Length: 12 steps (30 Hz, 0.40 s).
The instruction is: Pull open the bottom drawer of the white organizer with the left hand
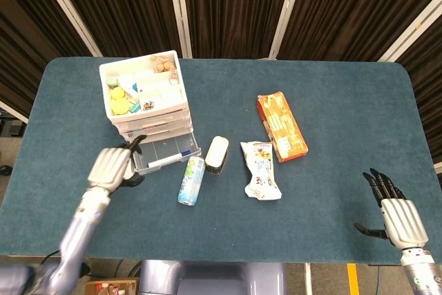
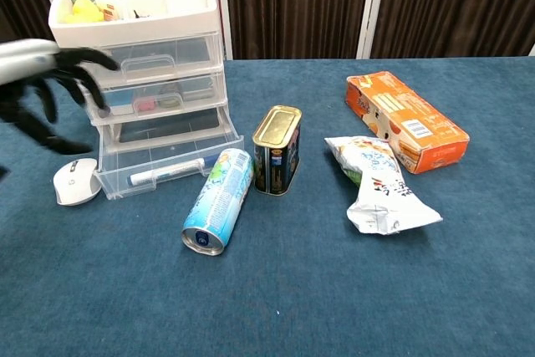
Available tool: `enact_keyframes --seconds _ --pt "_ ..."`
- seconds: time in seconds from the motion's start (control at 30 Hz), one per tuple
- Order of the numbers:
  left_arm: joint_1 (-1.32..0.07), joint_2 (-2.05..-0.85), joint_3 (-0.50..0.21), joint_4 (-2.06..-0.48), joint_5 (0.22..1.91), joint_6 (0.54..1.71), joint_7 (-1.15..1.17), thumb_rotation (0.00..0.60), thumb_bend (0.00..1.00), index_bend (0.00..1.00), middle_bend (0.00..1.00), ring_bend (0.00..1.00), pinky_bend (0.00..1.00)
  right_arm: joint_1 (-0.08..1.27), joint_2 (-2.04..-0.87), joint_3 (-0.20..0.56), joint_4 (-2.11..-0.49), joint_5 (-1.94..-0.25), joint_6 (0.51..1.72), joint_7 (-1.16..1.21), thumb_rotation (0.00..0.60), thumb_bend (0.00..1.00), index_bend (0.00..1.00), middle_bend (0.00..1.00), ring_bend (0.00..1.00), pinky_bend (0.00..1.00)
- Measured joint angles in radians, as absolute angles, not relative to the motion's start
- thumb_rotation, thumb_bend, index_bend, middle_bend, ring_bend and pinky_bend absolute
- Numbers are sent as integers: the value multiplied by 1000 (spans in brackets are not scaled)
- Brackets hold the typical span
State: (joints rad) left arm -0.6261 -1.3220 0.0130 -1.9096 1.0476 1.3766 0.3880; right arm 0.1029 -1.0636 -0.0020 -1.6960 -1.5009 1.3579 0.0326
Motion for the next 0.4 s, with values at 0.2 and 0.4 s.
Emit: enact_keyframes --seconds 0.2,0.4 --pt "-426 -1211 174 -1858 1288 1561 312 600 2 29 0 0 94 99 -1076 6 -1683 -1500 1379 -5 600 74 0 0 0 118" --pt "-292 -1171 205 -1716 1359 1659 229 600 2 8 0 0 76 90 -1098 12 -1658 -1514 1415 -35 600 75 0 0 0 109"
